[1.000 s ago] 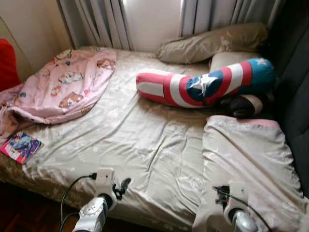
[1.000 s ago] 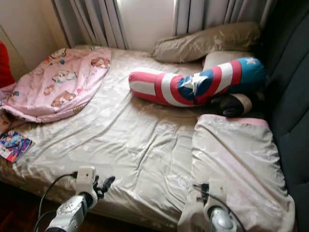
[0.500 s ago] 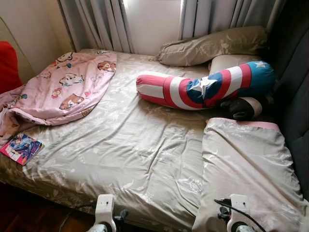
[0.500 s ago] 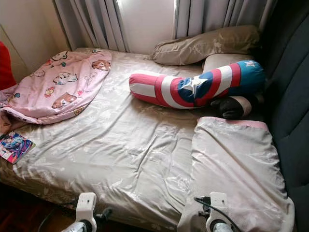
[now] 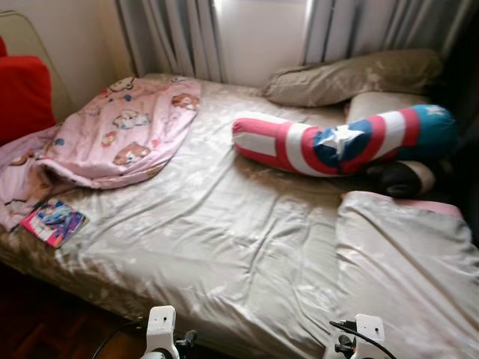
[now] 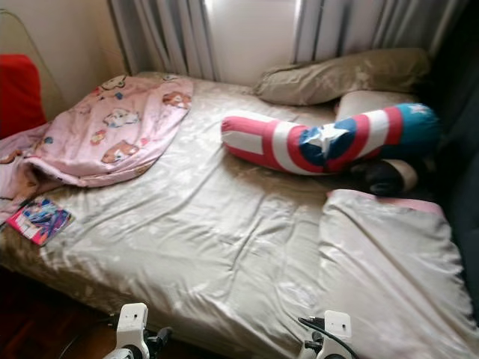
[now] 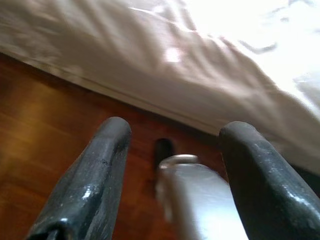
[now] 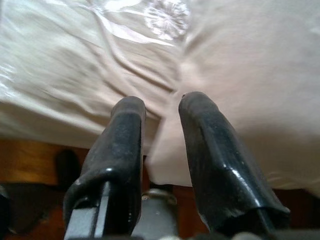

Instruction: Clean up the room

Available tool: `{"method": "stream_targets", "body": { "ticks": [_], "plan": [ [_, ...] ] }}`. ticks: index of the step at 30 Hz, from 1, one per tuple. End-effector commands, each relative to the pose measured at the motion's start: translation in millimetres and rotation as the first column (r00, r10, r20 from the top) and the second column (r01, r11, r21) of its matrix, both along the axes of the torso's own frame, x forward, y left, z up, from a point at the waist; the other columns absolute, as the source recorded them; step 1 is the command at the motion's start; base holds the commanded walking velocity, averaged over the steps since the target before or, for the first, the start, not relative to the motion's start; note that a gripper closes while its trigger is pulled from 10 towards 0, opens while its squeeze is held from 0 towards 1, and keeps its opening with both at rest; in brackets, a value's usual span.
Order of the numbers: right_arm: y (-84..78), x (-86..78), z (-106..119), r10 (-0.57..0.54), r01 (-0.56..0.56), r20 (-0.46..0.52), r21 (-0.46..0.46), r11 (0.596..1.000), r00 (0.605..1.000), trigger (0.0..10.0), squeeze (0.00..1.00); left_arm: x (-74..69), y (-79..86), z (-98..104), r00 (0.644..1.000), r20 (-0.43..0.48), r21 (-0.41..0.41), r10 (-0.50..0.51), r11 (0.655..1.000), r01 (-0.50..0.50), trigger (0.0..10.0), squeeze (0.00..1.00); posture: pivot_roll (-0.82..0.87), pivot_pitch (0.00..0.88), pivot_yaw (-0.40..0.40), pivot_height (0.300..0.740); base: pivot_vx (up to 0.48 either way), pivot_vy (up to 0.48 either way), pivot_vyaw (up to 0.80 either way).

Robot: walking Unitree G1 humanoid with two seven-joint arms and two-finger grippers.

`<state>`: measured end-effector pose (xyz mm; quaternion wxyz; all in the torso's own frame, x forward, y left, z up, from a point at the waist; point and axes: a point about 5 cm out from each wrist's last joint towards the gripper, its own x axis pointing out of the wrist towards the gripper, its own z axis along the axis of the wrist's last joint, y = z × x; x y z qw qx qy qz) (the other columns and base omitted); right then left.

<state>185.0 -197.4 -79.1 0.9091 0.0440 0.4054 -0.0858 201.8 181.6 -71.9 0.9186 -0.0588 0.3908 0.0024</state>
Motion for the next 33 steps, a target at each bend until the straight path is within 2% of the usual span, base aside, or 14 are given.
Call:
{"method": "stream_targets", "body": {
  "ticks": [1, 20, 33],
  "plan": [
    [-8.4, -11.2, -4.2, -0.065, 0.065, -0.029, -0.002, 0.998, 0.997, 10.0, 0.00, -0.6, -2.4, -0.9, 1.000, -0.009, 0.003, -0.007, 1.000, 0.008, 10.0, 0.00, 0.05, 0.041, 0.022, 0.740, 0.000, 0.480, 0.00],
    [-3.4, -16.8, -8.1, -0.070, 0.072, -0.059, 0.022, 0.997, 0.996, 10.0, 0.00, -1.6, 2.0, -1.2, 1.000, -0.014, 0.007, 0.028, 1.000, -0.028, 10.0, 0.00, 0.06, 0.017, 0.030, 0.740, 0.000, 0.480, 0.00],
    [-2.4, -14.3, -7.4, -0.056, 0.058, -0.059, 0.029, 0.998, 0.997, 10.0, 0.00, -0.7, 0.7, -1.1, 0.999, -0.019, 0.008, 0.028, 1.000, -0.028, 10.0, 0.00, 0.07, 0.045, 0.020, 0.740, 0.000, 0.480, 0.00]
  ]
}}
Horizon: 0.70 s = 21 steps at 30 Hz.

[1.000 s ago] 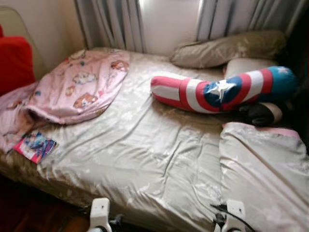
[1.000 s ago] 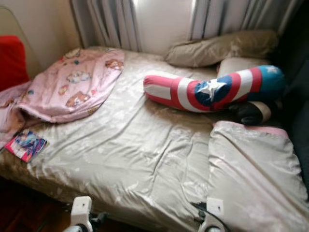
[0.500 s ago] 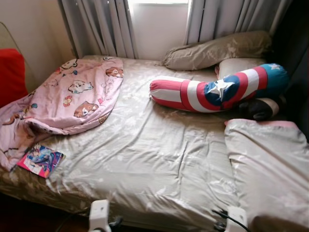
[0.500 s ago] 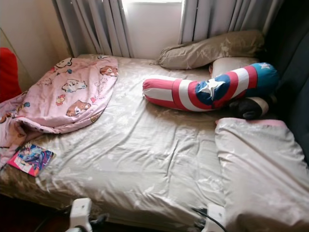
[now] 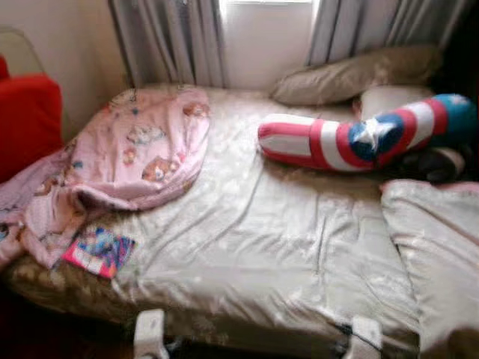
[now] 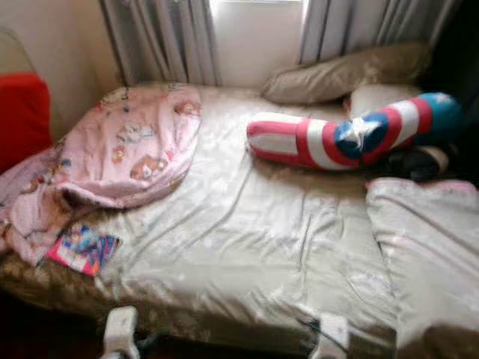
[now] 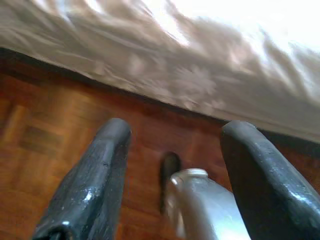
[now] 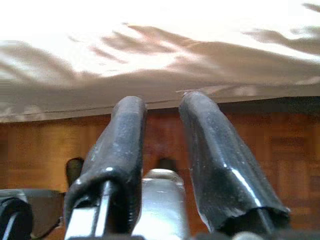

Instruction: Clean up the room

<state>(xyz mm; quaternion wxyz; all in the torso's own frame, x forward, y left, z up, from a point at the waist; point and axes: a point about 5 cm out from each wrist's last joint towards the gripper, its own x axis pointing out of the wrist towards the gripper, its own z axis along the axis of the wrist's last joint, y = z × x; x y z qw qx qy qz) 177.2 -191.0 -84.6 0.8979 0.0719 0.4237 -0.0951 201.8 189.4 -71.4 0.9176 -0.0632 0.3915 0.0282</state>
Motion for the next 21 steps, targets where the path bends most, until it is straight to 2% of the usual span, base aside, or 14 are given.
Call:
{"method": "stream_targets", "body": {
  "ticks": [1, 21],
  "plan": [
    [-8.4, -6.2, -1.7, -0.015, 0.015, -0.019, -0.015, 1.000, 1.000, 10.0, 0.00, -0.4, -6.9, -1.4, 1.000, -0.014, -0.004, -0.022, 1.000, 0.022, 10.0, 0.00, 0.06, 0.049, 0.020, 0.740, 0.000, 0.480, 0.00],
    [-6.5, -5.0, -1.4, -0.012, 0.012, -0.015, -0.014, 1.000, 1.000, 10.0, 0.00, -0.1, -6.7, -1.4, 1.000, -0.017, 0.001, -0.011, 1.000, 0.011, 10.0, 0.00, 0.07, 0.067, 0.019, 0.740, 0.000, 0.480, 0.00]
  ]
}}
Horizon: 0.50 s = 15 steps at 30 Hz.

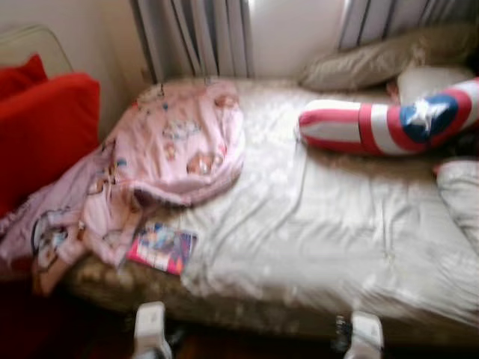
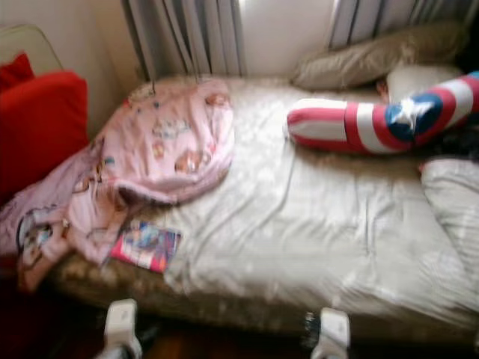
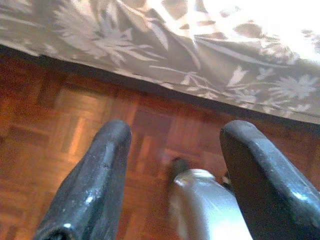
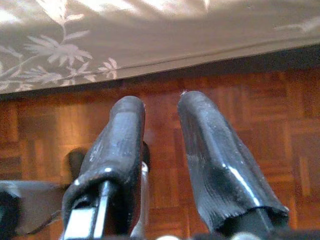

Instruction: Clean up the room

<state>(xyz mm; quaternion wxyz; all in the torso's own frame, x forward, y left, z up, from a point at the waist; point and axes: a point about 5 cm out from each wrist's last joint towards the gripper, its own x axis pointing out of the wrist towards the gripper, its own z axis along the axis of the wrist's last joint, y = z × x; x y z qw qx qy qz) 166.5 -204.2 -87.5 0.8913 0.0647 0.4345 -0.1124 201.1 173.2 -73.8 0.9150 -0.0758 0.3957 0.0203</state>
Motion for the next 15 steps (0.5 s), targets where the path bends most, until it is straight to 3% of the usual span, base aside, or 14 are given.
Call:
{"method": "stream_targets", "body": {
  "ticks": [1, 15],
  "plan": [
    [6.9, 5.7, 1.4, 0.012, -0.013, 0.014, 0.010, 1.000, 1.000, 10.0, 0.00, 0.5, 9.5, 0.9, 1.000, -0.009, 0.030, -0.006, 1.000, 0.006, 10.0, 0.00, 0.07, 0.067, 0.019, 0.740, 0.000, 0.480, 0.00],
    [7.2, 5.0, 0.9, 0.022, -0.022, 0.004, 0.006, 1.000, 1.000, 10.0, 0.00, 0.2, 8.3, 0.6, 1.000, -0.009, 0.029, -0.003, 1.000, 0.003, 10.0, 0.00, 0.07, 0.063, 0.014, 0.740, 0.000, 0.480, 0.00]
  ]
}}
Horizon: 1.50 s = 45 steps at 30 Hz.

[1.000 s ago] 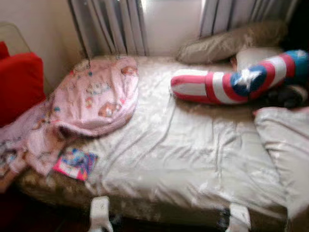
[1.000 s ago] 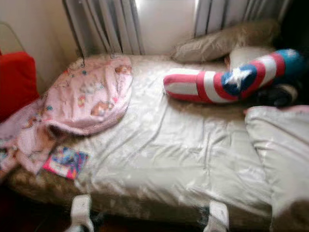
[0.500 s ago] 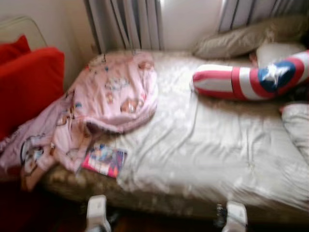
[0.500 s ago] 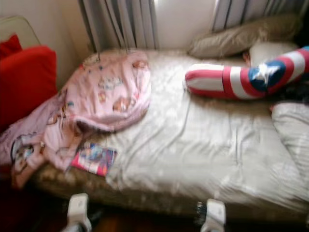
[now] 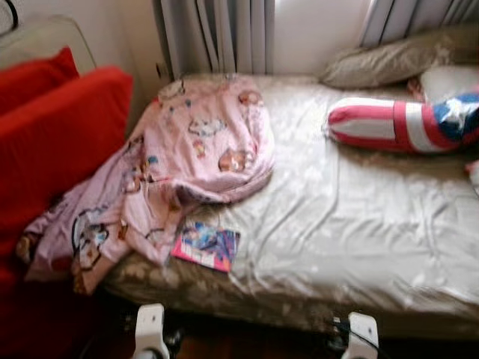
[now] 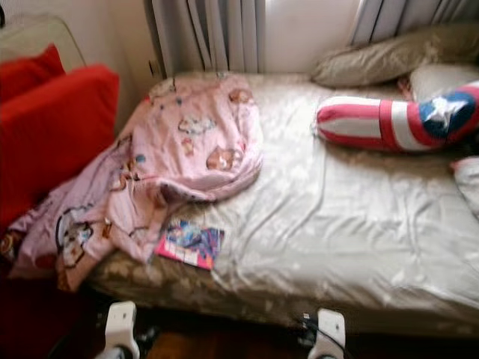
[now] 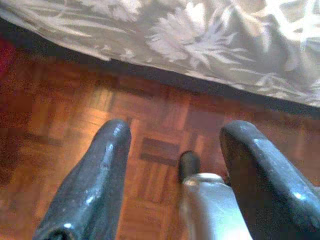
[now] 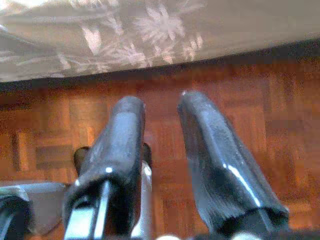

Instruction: Clean up the room

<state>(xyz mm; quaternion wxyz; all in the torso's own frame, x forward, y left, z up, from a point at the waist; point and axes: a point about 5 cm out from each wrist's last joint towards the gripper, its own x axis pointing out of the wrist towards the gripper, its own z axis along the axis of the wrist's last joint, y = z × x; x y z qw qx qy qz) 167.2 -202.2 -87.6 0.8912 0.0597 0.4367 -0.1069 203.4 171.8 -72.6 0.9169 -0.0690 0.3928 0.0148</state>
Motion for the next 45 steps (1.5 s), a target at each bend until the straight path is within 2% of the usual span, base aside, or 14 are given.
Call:
{"method": "stream_targets", "body": {
  "ticks": [1, 16, 38, 45],
  "plan": [
    [5.1, 4.3, 1.1, 0.007, -0.007, 0.008, 0.009, 1.000, 1.000, 10.0, 0.00, -2.1, 9.8, -0.6, 1.000, -0.016, 0.021, 0.012, 1.000, -0.012, 10.0, 0.00, 0.07, 0.062, 0.013, 0.740, 0.000, 0.480, 0.00],
    [4.6, 3.2, 0.6, 0.009, -0.009, 0.006, 0.008, 1.000, 1.000, 10.0, 0.00, -3.3, 8.8, -1.3, 1.000, -0.016, 0.020, 0.017, 1.000, -0.016, 10.0, 0.00, 0.08, 0.037, 0.009, 0.740, 0.000, 0.471, 0.00],
    [7.1, 3.1, 0.5, 0.023, -0.023, 0.012, 0.019, 1.000, 1.000, 10.0, 0.00, -3.6, 8.9, -1.2, 1.000, -0.011, 0.022, 0.008, 1.000, -0.008, 10.0, 0.00, 0.08, 0.027, 0.009, 0.740, 0.000, 0.000, 0.00],
    [7.7, 3.8, 0.8, 0.039, -0.039, 0.017, 0.014, 0.999, 0.999, 10.0, 0.00, -3.1, 8.6, -0.9, 1.000, -0.009, 0.020, 0.006, 1.000, -0.006, 10.0, 0.00, 0.08, 0.030, 0.008, 0.740, 0.294, 0.000, 0.29]
  ]
}}
